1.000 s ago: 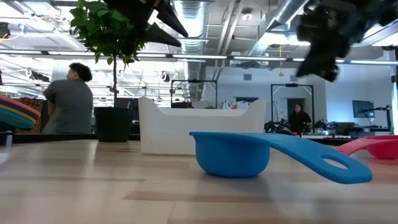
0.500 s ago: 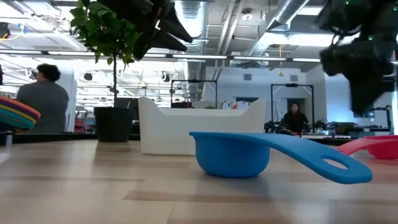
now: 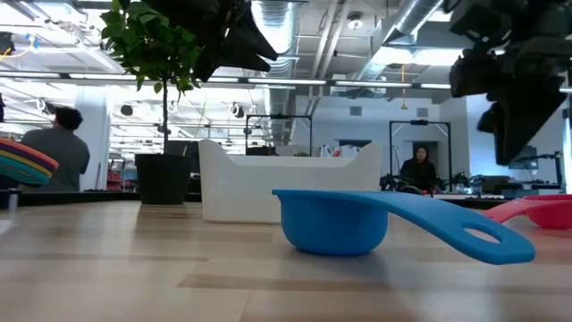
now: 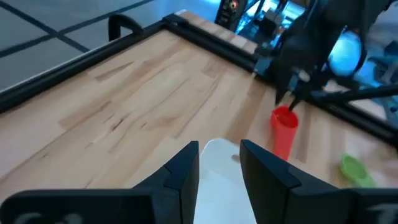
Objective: Nest measuring cups in basket
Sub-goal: Stack the blue measuring cup into the orange measuring cup
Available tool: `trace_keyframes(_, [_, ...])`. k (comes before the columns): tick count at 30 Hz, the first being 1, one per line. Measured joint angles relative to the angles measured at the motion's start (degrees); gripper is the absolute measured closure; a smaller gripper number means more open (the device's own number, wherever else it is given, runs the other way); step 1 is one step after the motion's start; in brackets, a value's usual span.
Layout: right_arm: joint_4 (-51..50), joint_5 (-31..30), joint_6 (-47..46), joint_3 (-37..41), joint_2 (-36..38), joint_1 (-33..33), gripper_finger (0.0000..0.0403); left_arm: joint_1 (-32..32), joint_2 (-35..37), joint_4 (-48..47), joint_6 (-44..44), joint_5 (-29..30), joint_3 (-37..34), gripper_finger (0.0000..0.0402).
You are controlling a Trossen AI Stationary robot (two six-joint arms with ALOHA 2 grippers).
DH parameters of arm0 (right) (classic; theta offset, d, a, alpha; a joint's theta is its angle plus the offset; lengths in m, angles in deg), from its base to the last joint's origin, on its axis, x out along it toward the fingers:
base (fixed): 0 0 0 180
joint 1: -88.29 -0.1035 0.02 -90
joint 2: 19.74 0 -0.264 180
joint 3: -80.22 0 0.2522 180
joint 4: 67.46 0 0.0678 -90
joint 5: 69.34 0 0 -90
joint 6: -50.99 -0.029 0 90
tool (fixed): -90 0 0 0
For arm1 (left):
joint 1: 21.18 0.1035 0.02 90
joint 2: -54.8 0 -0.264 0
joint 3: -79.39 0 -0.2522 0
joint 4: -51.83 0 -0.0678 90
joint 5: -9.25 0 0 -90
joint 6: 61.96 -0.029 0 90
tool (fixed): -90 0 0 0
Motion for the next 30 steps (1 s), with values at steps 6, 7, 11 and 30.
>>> trace_keyframes(6, [1.7, 3.1, -10.2, -3.4, -11.0, -1.6, 0.0261, -5.2, 0.0, -10.4, 5.1, 6.5, 5.0, 0.0314])
trace_keyframes(7, [4.0, 3.7, -15.1, -4.1, -12.2, -2.0, 0.0262, -6.1, 0.0, -13.9, 7.3, 7.9, 5.8, 0.0318])
trace_keyframes(11, [16.8, 1.0, -28.2, -6.6, -14.9, -6.1, 0.0274, -9.2, 0.0, -26.5, 16.3, 8.8, 7.8, 0.0328])
trace_keyframes(30, [19.6, -15.5, -44.9, -36.4, -49.0, -18.9, 0.0248, -20.5, 4.7, -54.7, 27.0, 0.0, 7.9, 0.0329])
